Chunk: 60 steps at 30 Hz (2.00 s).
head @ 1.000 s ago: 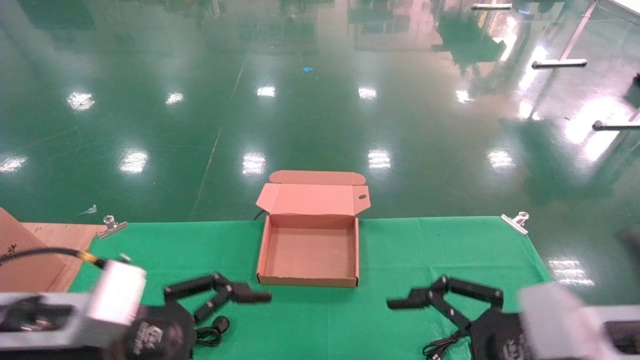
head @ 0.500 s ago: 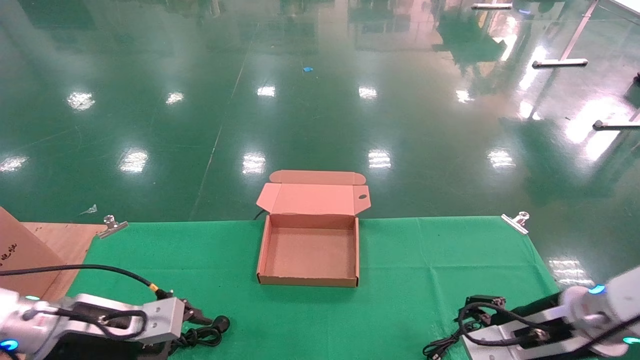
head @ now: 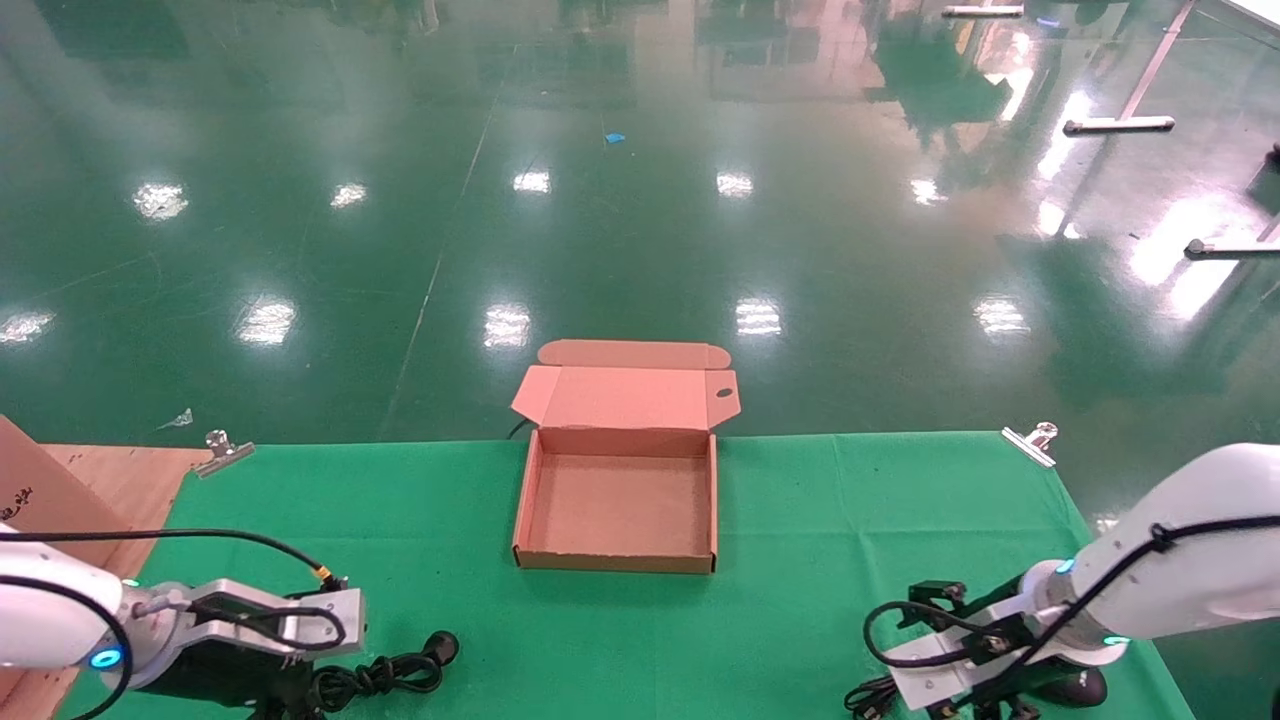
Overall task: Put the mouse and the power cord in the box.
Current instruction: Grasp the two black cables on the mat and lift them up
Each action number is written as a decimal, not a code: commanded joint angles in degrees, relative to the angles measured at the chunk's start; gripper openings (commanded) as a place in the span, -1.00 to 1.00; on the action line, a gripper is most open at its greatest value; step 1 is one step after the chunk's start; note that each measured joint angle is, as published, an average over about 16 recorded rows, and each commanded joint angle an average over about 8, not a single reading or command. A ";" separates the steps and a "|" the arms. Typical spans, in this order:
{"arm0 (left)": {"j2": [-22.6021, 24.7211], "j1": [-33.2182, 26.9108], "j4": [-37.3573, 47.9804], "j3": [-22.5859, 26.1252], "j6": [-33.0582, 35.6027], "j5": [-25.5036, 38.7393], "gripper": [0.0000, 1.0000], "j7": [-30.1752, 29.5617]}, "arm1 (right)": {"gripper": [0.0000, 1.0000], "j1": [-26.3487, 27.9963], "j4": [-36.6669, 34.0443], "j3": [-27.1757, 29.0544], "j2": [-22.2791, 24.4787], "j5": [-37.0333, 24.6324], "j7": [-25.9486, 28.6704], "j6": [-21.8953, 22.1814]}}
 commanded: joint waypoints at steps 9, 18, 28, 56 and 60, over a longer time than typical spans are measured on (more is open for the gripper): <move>4.42 -1.27 11.51 0.30 -9.67 1.41 1.00 5.67 | 1.00 2.86 -18.34 0.76 -6.48 1.96 -10.63 5.56; 6.13 -1.31 14.85 -0.23 -12.62 0.74 -0.77 8.41 | -0.73 4.91 -26.49 2.11 -8.28 4.22 -17.29 6.94; 6.27 -2.31 16.72 -0.70 -10.05 -0.05 -1.00 11.11 | -1.00 6.48 -31.30 2.57 -9.50 5.00 -21.16 7.31; 7.08 -3.33 19.13 -0.68 -8.91 -0.03 -1.00 14.81 | -1.00 6.73 -35.87 2.56 -11.08 5.01 -23.75 7.07; 7.28 -3.34 19.27 -0.69 -8.83 -0.05 -1.00 15.06 | -1.00 7.03 -36.00 2.58 -10.84 5.05 -23.93 6.71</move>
